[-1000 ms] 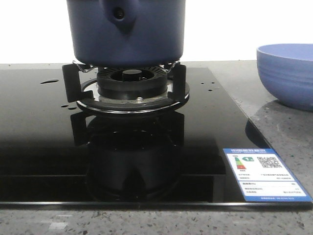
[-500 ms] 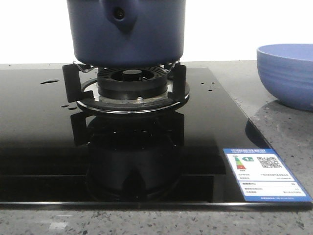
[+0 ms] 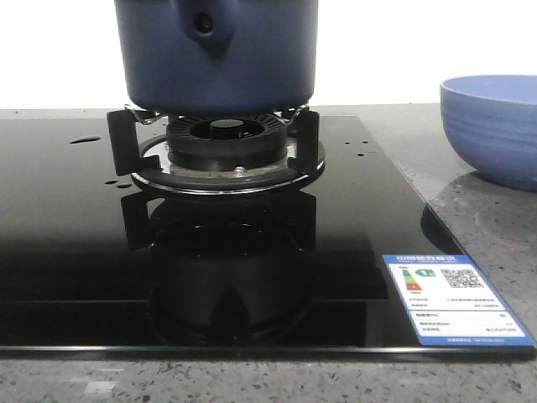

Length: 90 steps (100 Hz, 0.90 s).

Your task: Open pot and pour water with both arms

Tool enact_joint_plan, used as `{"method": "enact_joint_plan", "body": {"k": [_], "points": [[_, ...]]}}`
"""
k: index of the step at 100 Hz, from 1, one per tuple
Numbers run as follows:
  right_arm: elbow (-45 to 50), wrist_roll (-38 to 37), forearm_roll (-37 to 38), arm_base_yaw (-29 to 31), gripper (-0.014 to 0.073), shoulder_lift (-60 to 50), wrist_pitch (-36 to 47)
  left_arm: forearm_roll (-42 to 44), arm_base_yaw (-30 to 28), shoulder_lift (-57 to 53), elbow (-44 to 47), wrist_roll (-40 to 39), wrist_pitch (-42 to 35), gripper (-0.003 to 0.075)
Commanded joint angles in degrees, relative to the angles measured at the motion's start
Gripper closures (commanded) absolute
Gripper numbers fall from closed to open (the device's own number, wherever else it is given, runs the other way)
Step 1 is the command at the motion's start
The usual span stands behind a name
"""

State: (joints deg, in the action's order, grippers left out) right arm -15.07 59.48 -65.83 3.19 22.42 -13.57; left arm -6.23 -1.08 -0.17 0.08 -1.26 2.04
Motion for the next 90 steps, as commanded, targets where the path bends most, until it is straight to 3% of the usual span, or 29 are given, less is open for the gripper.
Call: {"method": "enact_joint_plan", "body": {"k": [1,20,30,39,49,56,74,90], "points": [[-1.6,0.6,-1.2,-0.1,0.0660,0.4,2.1,0.0,0.4,-1.6,1.9,-0.7,-4.0,0.0739],[-1.4,0.6,-1.2,-0.1,0.0660,0.4,3.5,0.0,0.4,-1.6,1.9,-0.7,-4.0,0.0739],[-1.6,-4.1,5.9,-0.1,0.0660,0.4,6.1,0.0,0.4,-1.6,1.9,-0.7,-4.0,0.0739],[-2.0,-25.3,24.9,-0.1,0.0660,0.4,7.5,0.0,0.4,-1.6,1.9,-0.7,-4.0,0.0739],[-2.1,-57.6,57.1,-0.1,0.0660,0.4,8.6,0.0,0.4,-1.6,1.9,-0.7,-4.0,0.0739],[-1.6,-67.9,69.2,-0.1,0.0660,-0.6,10.0,0.0,0.4,-1.6,1.9,-0.7,-4.0,0.0739],[6.4,-67.9,69.2,-0.1,0.0660,-7.2,18.4,0.0,0.4,-1.6,1.9,-0.7,-4.0,0.0739],[14.7,-67.9,69.0,-0.1,0.0660,-16.8,18.3,0.0,0.4,-1.6,1.9,-0.7,-4.0,0.0739]]}}
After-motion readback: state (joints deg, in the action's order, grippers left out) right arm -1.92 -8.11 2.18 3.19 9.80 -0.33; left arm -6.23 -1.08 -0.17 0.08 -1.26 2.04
